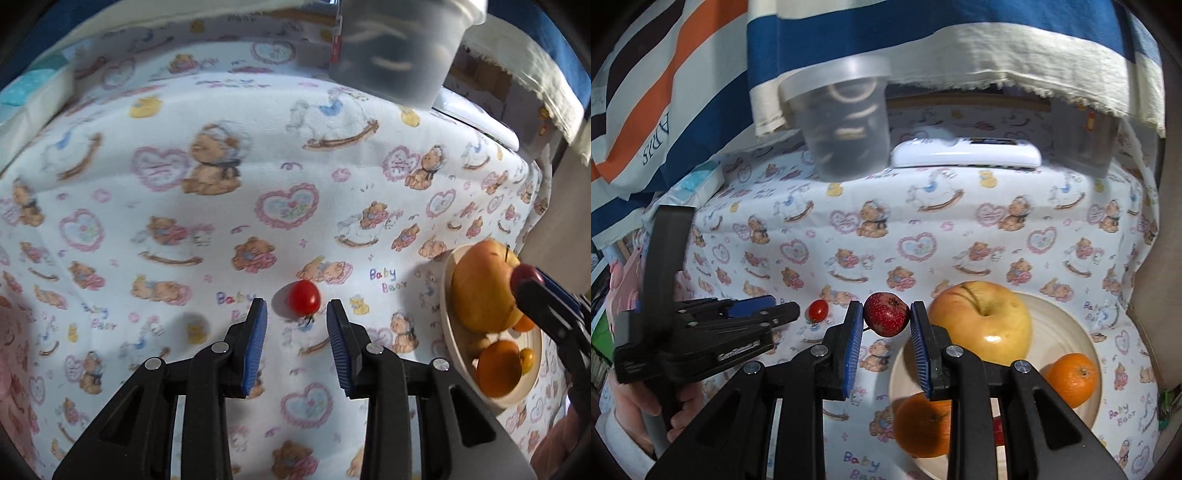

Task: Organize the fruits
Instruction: 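Grasp a red cherry with the left tool while the right tool lifts the red fruit, then carry the cherry and red fruit over the plate and open both tools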

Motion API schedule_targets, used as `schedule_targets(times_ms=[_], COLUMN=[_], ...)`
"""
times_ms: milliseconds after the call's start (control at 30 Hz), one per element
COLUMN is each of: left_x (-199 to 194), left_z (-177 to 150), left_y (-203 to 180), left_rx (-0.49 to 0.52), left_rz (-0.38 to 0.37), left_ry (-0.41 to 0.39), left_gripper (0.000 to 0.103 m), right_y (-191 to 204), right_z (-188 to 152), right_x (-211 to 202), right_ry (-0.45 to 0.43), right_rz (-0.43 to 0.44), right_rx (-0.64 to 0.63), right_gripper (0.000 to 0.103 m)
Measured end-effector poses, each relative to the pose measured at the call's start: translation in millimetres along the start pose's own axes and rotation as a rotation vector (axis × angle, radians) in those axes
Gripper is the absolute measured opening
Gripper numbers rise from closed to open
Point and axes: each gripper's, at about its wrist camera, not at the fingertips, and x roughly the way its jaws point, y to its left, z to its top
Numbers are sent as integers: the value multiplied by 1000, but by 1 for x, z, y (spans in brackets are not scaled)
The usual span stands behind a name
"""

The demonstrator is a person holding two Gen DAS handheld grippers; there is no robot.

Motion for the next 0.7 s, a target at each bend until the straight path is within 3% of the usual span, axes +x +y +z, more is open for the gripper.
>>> schedule_targets(times_ms=[267,467,567,700], left_x=[22,39,45,44], left_z=[7,10,10,9], left_y=[-11,-15,-16,-14], left_rx=[3,1,0,3], left_rz=[32,61,67,78], left_ry=[47,62,76,76], left_gripper=[33,32,22,21], right_y=[-18,-27,-29,-33], right_z=[3,6,8,10], right_x=[0,-7,-11,-17], right_ry=[10,-12,-26,-37], right_rz=[-77,-90,-98,-108], right_rx=[29,47,49,55], right_gripper=[27,27,27,27])
